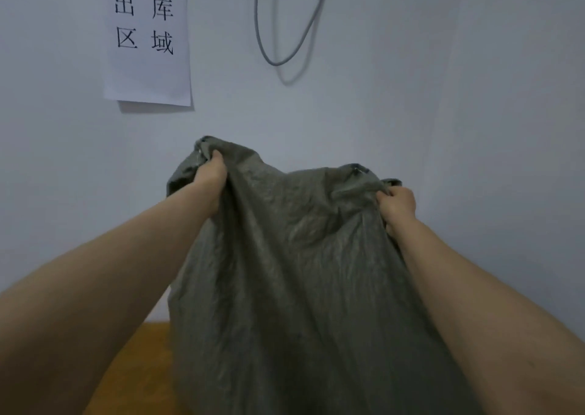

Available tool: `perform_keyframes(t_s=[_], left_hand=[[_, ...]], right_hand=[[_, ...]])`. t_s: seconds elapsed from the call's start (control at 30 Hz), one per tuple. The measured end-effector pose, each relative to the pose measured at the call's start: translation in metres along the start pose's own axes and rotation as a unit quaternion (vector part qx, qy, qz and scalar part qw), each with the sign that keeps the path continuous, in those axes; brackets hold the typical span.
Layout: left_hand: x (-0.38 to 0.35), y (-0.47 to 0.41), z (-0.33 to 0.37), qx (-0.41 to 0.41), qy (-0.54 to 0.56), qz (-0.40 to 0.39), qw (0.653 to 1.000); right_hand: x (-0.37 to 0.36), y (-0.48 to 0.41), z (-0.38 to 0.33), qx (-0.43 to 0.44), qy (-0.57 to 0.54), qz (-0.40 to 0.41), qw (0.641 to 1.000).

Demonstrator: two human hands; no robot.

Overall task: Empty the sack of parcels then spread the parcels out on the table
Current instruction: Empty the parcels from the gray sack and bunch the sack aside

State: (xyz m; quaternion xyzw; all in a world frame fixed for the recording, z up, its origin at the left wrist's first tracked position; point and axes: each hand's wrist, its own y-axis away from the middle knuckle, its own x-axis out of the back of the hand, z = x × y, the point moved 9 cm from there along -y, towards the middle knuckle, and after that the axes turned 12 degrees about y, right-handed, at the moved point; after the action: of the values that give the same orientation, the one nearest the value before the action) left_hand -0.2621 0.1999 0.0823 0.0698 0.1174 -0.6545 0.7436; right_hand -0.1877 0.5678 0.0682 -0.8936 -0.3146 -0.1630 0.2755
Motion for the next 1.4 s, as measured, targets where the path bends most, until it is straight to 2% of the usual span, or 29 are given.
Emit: perform_keyframes(t_s=[0.23,0.3,0.37,0.47,0.6,0.67,0.77,0.83,0.97,1.03,1.07,1.13,1.2,1.23,1.3,1.37,1.4], left_hand=[[-0.018,-0.007,0.085,-0.076,0.106,-0.001,0.991],[-0.028,0.003,0.107,-0.111,0.1,-0.001,0.989],[-0.038,0.012,0.113,-0.15,0.04,0.003,0.988],[-0.047,0.026,0.075,-0.161,-0.071,-0.025,0.984],[-0.053,0.031,-0.02,-0.084,-0.126,-0.143,0.978],[-0.057,0.036,-0.064,-0.052,-0.247,-0.215,0.944],[-0.052,0.041,-0.112,-0.089,-0.511,-0.241,0.82],[-0.053,0.051,-0.131,-0.132,-0.57,-0.255,0.77],[-0.05,0.073,-0.172,-0.082,-0.58,-0.327,0.742],[-0.05,0.081,-0.177,-0.071,-0.586,-0.339,0.732],[-0.049,0.086,-0.175,-0.076,-0.589,-0.341,0.729],[-0.047,0.091,-0.167,-0.07,-0.585,-0.347,0.729],[-0.036,0.094,-0.16,0.008,-0.55,-0.358,0.755],[-0.03,0.097,-0.158,0.063,-0.531,-0.365,0.762],[-0.02,0.106,-0.155,0.143,-0.529,-0.392,0.739],[-0.014,0.115,-0.155,0.169,-0.554,-0.417,0.7],[-0.013,0.119,-0.157,0.157,-0.578,-0.423,0.679]], right_hand=[[0.042,-0.035,-0.032,0.04,-0.094,0.067,0.993],[0.056,-0.039,-0.038,0.047,-0.109,0.095,0.988],[0.065,-0.03,-0.038,0.057,-0.105,0.104,0.987],[0.057,-0.009,-0.015,0.058,-0.045,0.066,0.995],[0.031,0.018,0.017,0.082,0.079,-0.005,0.993],[0.011,0.029,0.033,0.095,0.13,-0.069,0.985],[-0.018,0.042,0.059,0.106,0.241,-0.147,0.953],[-0.034,0.057,0.069,0.113,0.312,-0.2,0.922],[-0.07,0.108,0.076,0.137,0.366,-0.347,0.853],[-0.074,0.118,0.073,0.153,0.385,-0.367,0.833],[-0.071,0.118,0.066,0.158,0.383,-0.357,0.837],[-0.056,0.108,0.045,0.159,0.331,-0.305,0.879],[-0.033,0.102,0.018,0.163,0.242,-0.274,0.917],[-0.025,0.104,0.007,0.166,0.218,-0.294,0.916],[-0.022,0.124,0.001,0.136,0.237,-0.404,0.873],[-0.027,0.159,0.012,0.087,0.308,-0.532,0.784],[-0.031,0.176,0.017,0.083,0.347,-0.572,0.739]])
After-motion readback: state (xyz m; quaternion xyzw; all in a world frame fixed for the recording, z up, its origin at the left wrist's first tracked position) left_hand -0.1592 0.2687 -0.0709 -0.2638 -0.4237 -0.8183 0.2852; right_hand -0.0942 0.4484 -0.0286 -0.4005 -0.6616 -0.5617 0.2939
